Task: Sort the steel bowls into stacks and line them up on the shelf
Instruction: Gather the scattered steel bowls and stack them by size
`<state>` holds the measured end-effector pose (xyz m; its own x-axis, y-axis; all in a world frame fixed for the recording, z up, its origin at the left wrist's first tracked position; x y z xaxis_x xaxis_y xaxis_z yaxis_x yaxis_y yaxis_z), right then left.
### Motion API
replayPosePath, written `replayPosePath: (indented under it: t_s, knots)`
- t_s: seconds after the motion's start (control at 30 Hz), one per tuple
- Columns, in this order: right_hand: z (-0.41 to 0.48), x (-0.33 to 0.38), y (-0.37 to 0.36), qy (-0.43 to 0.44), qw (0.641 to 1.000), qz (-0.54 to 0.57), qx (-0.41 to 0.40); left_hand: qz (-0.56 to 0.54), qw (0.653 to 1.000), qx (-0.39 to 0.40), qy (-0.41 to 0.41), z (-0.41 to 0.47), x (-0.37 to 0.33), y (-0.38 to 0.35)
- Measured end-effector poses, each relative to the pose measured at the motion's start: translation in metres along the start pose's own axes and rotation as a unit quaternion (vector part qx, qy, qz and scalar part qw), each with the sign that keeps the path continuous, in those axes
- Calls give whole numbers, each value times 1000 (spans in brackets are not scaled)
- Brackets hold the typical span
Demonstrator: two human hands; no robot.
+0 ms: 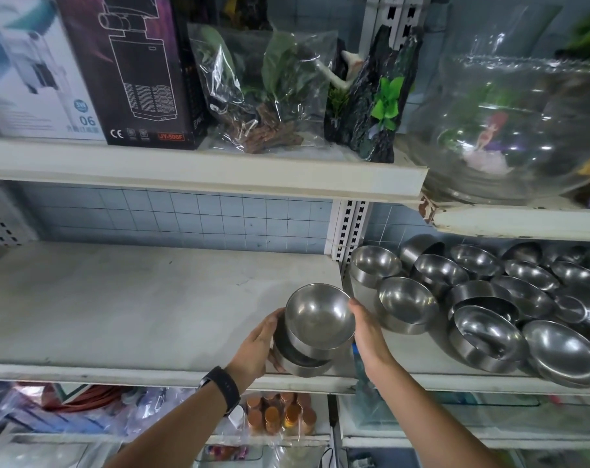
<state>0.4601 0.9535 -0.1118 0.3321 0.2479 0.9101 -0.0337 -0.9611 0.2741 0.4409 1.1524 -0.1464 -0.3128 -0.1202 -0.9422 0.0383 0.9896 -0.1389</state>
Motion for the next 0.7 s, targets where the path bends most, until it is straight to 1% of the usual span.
replayPosePath:
  t_s: [0.2, 0.33, 0.5, 0.7]
  knots:
    - [-3, -5, -14, 5, 1000, -20, 17, 2, 999, -12, 37, 5, 7, 5]
    - [-1, -10, -19, 7, 999, -38, 12, 15, 999, -20, 40, 10, 14, 10]
    - [3, -13, -21, -11, 999, -52, 8, 32, 998, -22, 49, 12, 17, 11]
    - [2, -14, -23, -21, 998, -55, 7, 35, 999, -17, 21, 6, 8, 7]
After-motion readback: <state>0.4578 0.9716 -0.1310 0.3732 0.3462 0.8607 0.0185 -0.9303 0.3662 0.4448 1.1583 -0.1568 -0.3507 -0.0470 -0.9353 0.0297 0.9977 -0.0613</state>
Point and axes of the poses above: each hand's wrist, its own z-axis towards the middle knuckle, its own y-axis out of the back of the hand, x = y × z, the point moved 1 cm from there along z, towards the middle knuckle, and after that the axes turned 15 degrees about -z, right-handed, at the moved point
